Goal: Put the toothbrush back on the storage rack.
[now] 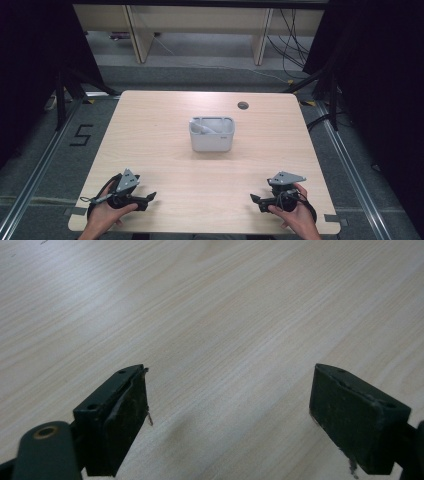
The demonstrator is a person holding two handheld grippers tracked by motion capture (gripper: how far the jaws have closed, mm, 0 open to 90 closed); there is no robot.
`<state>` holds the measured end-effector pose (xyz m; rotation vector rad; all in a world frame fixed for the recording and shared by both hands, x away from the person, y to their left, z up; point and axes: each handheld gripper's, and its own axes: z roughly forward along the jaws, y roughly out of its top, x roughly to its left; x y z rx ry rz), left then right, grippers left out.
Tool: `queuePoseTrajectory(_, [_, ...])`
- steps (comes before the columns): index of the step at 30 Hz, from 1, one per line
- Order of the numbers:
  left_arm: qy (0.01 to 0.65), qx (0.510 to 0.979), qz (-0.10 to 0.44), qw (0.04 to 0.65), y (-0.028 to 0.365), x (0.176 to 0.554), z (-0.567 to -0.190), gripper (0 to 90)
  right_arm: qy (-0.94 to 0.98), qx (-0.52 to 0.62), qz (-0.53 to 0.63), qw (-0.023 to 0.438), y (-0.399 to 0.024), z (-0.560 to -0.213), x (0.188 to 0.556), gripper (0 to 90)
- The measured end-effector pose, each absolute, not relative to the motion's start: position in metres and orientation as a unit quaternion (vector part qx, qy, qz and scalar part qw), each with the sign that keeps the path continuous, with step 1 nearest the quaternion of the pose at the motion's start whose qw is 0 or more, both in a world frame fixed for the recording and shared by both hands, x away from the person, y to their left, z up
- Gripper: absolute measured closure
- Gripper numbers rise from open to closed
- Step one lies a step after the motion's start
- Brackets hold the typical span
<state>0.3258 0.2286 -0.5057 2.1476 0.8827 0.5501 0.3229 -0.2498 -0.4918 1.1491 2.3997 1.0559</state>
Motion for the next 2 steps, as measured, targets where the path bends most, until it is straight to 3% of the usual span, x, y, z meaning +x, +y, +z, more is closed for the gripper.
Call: queuePoseTrajectory(2, [0.343, 0.837, 0.214, 0.368, 0.2288, 0.3259, -0.5057, 15.1, 0.831, 0.398, 0.364, 0.139, -0.2499, -0.4919, 0.323, 16.1])
